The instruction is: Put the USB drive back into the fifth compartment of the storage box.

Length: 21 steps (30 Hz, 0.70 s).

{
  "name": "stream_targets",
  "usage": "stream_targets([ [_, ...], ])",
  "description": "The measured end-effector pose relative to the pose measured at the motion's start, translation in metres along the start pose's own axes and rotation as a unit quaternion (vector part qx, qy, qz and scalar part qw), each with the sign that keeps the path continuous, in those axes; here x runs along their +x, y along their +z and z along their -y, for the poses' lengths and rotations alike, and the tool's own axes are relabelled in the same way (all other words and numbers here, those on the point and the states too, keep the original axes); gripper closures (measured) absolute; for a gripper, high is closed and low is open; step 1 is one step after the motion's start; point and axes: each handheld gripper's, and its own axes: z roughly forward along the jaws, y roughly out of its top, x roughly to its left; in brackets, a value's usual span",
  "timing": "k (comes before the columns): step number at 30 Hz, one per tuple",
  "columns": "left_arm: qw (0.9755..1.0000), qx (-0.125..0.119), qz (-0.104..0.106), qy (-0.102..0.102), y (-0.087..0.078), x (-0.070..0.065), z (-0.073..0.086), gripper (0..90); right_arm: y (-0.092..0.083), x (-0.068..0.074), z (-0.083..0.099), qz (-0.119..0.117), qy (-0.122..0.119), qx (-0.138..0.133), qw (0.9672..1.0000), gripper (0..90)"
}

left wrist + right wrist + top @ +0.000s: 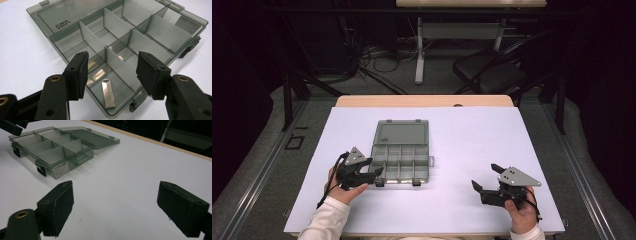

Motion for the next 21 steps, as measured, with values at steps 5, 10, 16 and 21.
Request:
stream_targets([
  [5, 0.9998, -0.022, 0.002, 0.003, -0.003, 0.000, -0.001, 39.5, -0.001, 0.000, 0.000, 0.001, -0.001, 0.000, 1.0000, 13.8],
  [10, 0.9990, -0.041, 0.015, -0.012, -0.008, 0.001, -0.003, 37.7, -0.002, 0.000, 0.000, 0.003, 0.000, 0.001, 1.0000, 13.8],
  [16, 0.9975, -0.049, 0.050, -0.015, -0.012, -0.003, -0.006, 35.3, -0.002, 0.000, 0.001, 0.004, 0.001, -0.001, 1.0000, 13.8],
  [21, 0.9963, -0.058, 0.064, 0.003, -0.015, -0.012, -0.010, 32.0, -0.002, 0.000, 0.001, 0.004, 0.000, -0.002, 1.0000, 13.8],
])
